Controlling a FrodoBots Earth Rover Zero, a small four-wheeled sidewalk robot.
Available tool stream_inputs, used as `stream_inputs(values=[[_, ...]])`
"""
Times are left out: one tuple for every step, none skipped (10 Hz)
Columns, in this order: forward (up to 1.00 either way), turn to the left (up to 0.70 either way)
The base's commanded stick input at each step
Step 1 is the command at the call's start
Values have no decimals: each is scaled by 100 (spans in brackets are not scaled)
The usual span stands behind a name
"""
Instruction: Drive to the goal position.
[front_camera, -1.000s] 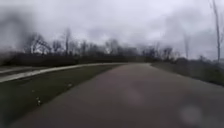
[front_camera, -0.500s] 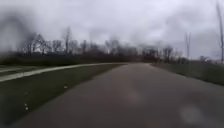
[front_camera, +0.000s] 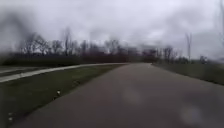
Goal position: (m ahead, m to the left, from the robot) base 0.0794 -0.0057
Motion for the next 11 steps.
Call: stream_inputs(values=[[70,0],[70,0],[70,0],[70,0],[70,-7],[70,-19],[70,-31],[70,-35],[70,-35],[70,-35],[70,-35]])
